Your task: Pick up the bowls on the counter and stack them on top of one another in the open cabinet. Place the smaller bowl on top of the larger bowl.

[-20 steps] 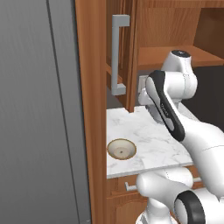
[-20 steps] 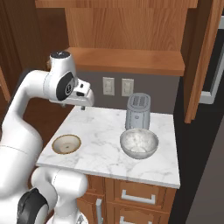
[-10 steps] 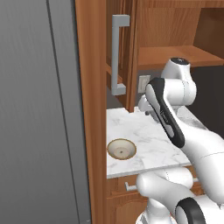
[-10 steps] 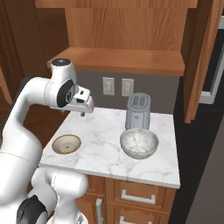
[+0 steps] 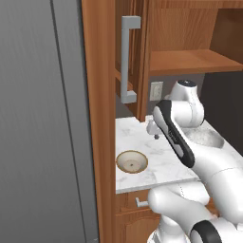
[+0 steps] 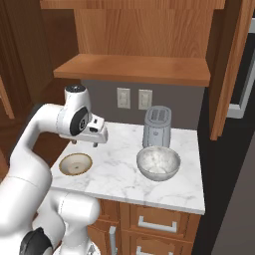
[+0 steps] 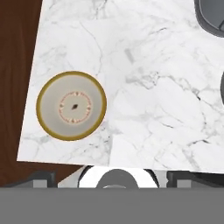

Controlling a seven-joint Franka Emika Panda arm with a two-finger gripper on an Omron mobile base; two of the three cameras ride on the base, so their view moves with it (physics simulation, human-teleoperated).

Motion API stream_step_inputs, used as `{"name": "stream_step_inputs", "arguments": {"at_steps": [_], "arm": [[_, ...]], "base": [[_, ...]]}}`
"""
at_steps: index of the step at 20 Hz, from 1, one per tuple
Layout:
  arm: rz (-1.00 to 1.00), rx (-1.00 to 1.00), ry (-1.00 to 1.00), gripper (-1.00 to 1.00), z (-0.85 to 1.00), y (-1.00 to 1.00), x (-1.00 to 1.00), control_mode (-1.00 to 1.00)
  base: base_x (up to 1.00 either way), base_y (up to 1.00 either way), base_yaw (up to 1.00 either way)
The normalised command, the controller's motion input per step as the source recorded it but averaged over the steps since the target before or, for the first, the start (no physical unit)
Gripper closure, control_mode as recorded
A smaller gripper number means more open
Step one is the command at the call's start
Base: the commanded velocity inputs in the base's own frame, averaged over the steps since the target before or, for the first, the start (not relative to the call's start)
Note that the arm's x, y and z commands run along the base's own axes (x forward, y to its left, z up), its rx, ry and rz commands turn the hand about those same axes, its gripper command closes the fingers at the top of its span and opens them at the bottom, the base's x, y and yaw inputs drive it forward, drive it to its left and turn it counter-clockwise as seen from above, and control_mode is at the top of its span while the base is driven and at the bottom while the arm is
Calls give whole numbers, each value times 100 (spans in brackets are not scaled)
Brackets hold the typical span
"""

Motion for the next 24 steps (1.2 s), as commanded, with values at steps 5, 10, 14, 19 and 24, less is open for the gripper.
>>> {"name": "stream_step_inputs", "arguments": {"at_steps": [5,10,14,19,24], "arm": [[0,0,0,-100,-62,13,7,-100],[0,0,0,-100,-54,19,20,-100],[0,0,0,-100,-51,16,32,-100],[0,1,0,-100,-50,13,44,-100],[0,0,-1,-100,-45,7,41,-100]], "base": [[0,0,0],[0,0,0],[0,0,0],[0,0,0],[0,0,0]]}}
